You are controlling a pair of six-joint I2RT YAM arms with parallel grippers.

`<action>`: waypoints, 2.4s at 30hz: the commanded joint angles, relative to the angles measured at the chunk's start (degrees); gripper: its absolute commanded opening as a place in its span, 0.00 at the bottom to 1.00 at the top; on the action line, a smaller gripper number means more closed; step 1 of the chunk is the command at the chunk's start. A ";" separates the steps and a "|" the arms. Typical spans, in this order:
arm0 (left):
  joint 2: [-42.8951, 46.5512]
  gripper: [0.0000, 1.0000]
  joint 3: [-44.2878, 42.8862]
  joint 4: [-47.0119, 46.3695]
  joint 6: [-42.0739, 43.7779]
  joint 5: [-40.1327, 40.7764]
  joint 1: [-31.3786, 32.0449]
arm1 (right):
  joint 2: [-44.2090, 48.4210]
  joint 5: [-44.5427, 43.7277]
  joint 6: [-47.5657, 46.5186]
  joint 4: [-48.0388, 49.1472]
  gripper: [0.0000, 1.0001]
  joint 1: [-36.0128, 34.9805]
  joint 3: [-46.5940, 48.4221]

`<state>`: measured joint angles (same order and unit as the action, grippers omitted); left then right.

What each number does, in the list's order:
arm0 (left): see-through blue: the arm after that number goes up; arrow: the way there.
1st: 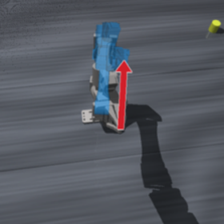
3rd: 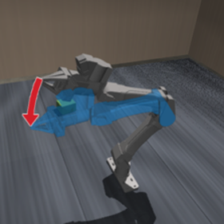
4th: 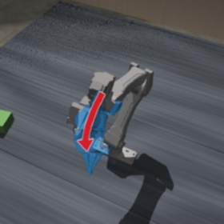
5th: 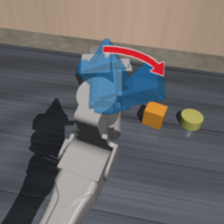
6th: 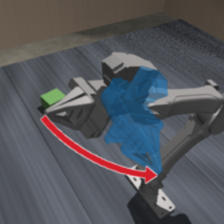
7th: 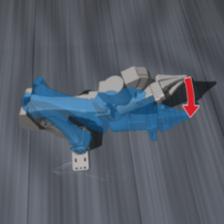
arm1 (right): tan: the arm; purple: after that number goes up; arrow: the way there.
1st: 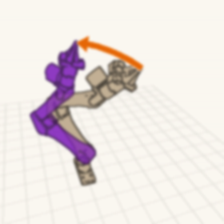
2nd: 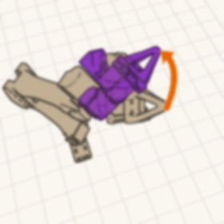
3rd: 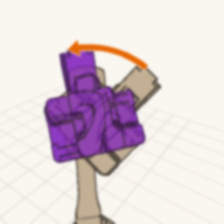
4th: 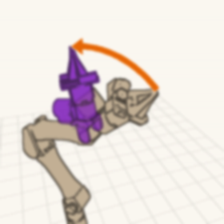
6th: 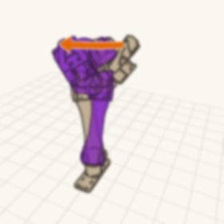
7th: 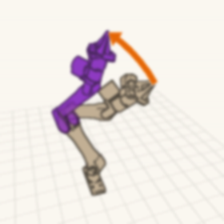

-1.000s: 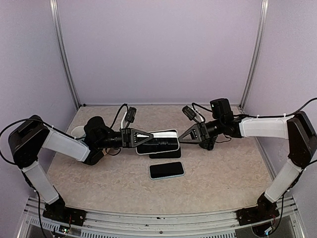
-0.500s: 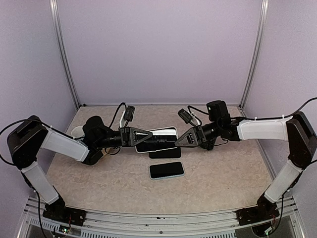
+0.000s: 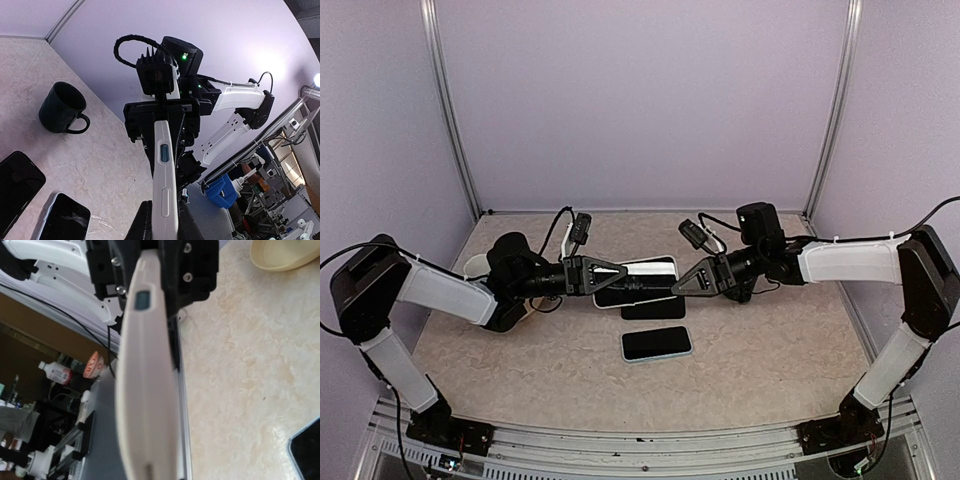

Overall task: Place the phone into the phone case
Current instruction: Press the phone case against the phone, then pass from the left arm to the right

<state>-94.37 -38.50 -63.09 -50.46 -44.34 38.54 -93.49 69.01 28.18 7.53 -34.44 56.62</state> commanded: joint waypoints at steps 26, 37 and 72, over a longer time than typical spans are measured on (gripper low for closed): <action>2.83 0.00 -1.40 3.06 4.74 2.64 0.21 | 1.94 -9.75 -11.60 -15.35 0.37 -1.41 6.82; 3.05 0.00 -1.98 4.13 4.97 2.22 0.57 | 4.86 -14.65 -17.45 -19.44 0.45 -1.42 7.92; 1.41 0.00 -9.73 20.64 3.46 0.43 1.88 | 17.69 -40.06 -59.92 -13.87 1.00 -7.48 -2.38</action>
<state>-93.27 -45.93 -39.72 -46.19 -42.68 40.01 -73.95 31.14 -27.03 -3.86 -39.59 51.20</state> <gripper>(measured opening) 0.102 0.996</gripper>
